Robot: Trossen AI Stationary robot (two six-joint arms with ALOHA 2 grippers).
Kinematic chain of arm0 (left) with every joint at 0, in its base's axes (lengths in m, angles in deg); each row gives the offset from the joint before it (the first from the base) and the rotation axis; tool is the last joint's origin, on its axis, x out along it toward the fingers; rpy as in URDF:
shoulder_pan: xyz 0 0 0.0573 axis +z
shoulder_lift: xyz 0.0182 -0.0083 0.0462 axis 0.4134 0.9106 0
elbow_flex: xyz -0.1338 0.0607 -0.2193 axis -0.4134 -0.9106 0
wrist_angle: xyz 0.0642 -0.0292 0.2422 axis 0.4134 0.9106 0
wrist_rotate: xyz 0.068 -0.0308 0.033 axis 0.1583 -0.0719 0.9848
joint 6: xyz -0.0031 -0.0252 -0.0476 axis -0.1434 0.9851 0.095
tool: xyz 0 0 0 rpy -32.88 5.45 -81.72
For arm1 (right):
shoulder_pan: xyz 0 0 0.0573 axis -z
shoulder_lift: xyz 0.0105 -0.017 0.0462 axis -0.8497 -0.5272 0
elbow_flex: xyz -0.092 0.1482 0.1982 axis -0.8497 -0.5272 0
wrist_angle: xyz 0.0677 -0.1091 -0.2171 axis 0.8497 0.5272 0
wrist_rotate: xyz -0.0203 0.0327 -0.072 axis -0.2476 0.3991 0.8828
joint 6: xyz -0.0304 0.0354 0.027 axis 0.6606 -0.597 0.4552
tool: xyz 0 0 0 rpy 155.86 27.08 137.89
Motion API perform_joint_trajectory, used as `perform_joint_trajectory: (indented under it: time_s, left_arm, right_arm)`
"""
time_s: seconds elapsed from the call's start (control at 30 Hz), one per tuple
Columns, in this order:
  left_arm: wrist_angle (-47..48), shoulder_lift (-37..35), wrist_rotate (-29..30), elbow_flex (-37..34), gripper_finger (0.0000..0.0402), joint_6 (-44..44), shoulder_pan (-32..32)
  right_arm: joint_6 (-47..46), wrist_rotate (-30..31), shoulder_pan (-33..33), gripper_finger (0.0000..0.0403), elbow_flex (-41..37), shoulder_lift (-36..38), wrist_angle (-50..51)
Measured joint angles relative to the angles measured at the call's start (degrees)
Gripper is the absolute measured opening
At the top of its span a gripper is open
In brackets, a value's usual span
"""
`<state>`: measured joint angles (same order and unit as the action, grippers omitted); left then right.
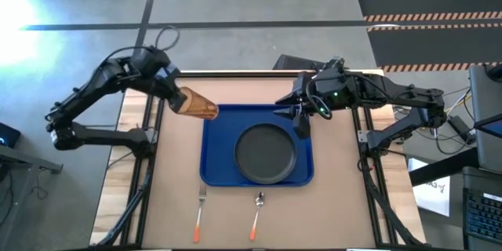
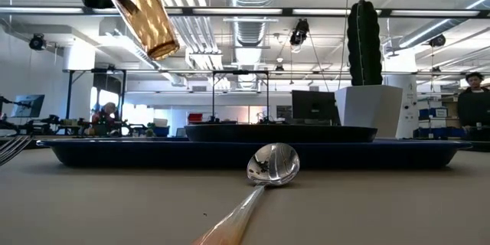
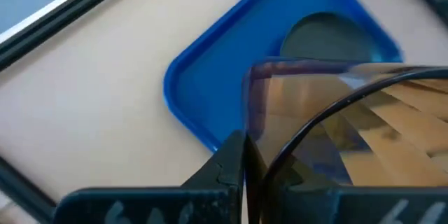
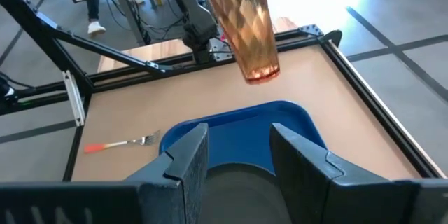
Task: Pick and place plate/cup/fork/spoon on tray
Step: Put the cup on the blue tray to the top left of the black plate
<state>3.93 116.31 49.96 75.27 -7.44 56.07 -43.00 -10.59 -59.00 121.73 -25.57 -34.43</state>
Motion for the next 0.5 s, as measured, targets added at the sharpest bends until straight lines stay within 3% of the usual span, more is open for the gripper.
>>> perform_joint_trajectory:
  time_s: [0.2, 0.33, 0.5]
  left_arm:
    - [-2.8, 8.1, 6.6, -0.1, 0.0000, 0.3, -5.0]
    - [-7.3, 15.1, 6.9, -0.1, 0.0000, -3.0, -6.0]
    - [-5.3, 22.2, 7.1, -0.1, 0.0000, -5.4, -5.9]
  right_arm:
    - [0.0, 0.0, 0.0, 0.0141, 0.0, 0.0, -0.1]
    - [-0.1, 0.0, 0.0, 0.0141, 0.0, 0.0, -0.1]
    - [-0.6, -0.1, 0.0, 0.0141, 0.0, 0.0, 0.3]
